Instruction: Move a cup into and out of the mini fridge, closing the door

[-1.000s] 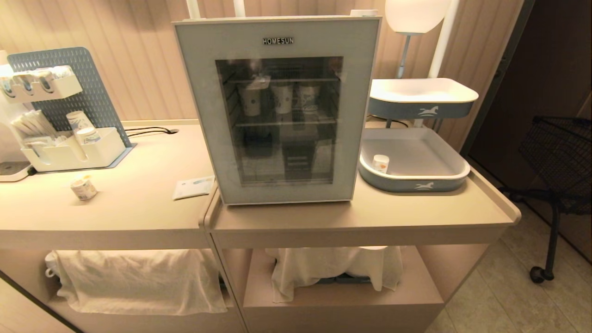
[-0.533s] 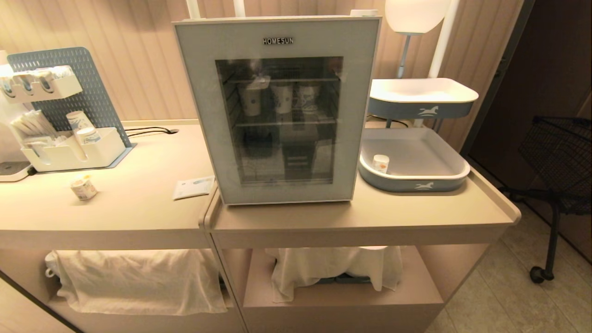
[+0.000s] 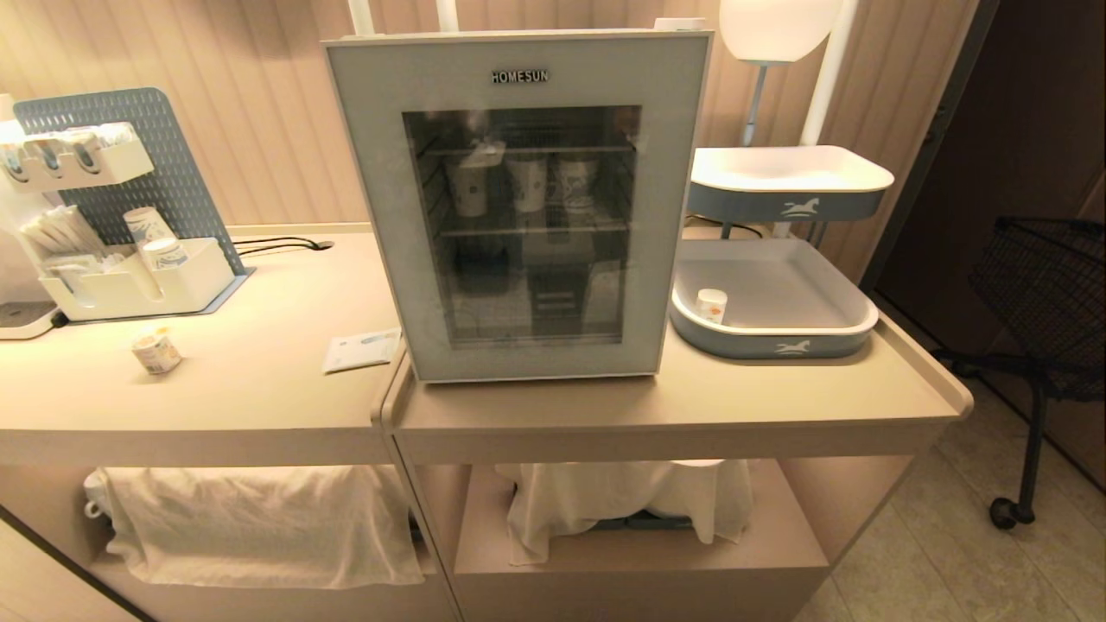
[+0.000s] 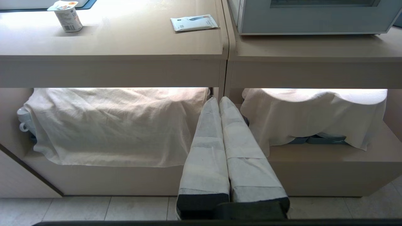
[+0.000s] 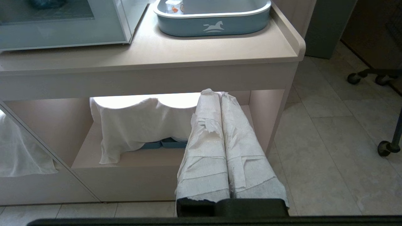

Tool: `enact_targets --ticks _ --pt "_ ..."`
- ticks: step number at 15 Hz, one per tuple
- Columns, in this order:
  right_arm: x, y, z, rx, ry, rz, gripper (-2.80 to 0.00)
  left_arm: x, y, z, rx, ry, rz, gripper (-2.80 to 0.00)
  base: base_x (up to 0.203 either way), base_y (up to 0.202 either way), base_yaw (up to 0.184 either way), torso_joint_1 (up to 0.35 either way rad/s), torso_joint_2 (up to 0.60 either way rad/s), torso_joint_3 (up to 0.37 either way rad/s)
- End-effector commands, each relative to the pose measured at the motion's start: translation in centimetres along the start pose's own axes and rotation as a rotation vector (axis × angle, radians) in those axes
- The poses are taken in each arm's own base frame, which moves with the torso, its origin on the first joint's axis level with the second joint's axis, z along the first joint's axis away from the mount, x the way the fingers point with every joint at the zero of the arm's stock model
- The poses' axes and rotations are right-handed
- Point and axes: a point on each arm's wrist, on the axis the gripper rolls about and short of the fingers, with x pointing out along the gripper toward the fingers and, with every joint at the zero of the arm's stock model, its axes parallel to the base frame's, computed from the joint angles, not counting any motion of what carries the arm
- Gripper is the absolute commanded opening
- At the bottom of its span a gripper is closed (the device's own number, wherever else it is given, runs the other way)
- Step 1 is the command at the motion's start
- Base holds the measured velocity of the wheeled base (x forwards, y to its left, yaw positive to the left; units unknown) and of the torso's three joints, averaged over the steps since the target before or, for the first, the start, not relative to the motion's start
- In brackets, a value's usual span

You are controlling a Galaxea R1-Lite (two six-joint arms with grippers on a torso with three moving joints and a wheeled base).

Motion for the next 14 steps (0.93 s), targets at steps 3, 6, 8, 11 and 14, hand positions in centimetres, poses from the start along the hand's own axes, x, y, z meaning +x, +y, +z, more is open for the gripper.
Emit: enact_targets --ticks 3,6,8,11,14 --pt "0.01 0.00 0.00 -0.001 0.001 0.000 -2.80 0.01 0.00 -0.04 -0.001 0.002 0.001 -2.80 0.000 0.000 0.000 0.000 0.00 0.000" --pt "0.01 0.00 0.00 -0.001 0.001 0.000 -2.80 0.01 0.00 -0.04 -0.001 0.002 0.001 -2.80 0.000 0.000 0.000 0.000 0.00 0.000" --pt "0.01 0.00 0.00 -0.001 0.001 0.000 -2.80 0.01 0.00 -0.04 -0.001 0.002 0.001 -2.80 0.000 0.000 0.000 0.000 0.00 0.000" --pt "0.01 0.00 0.00 -0.001 0.001 0.000 -2.80 0.01 0.00 -0.04 -0.001 0.002 0.001 -2.80 0.000 0.000 0.000 0.000 0.00 0.000" --pt "0.01 0.00 0.00 -0.001 0.001 0.000 -2.80 0.01 0.00 -0.04 -0.001 0.002 0.001 -2.80 0.000 0.000 0.000 0.000 0.00 0.000"
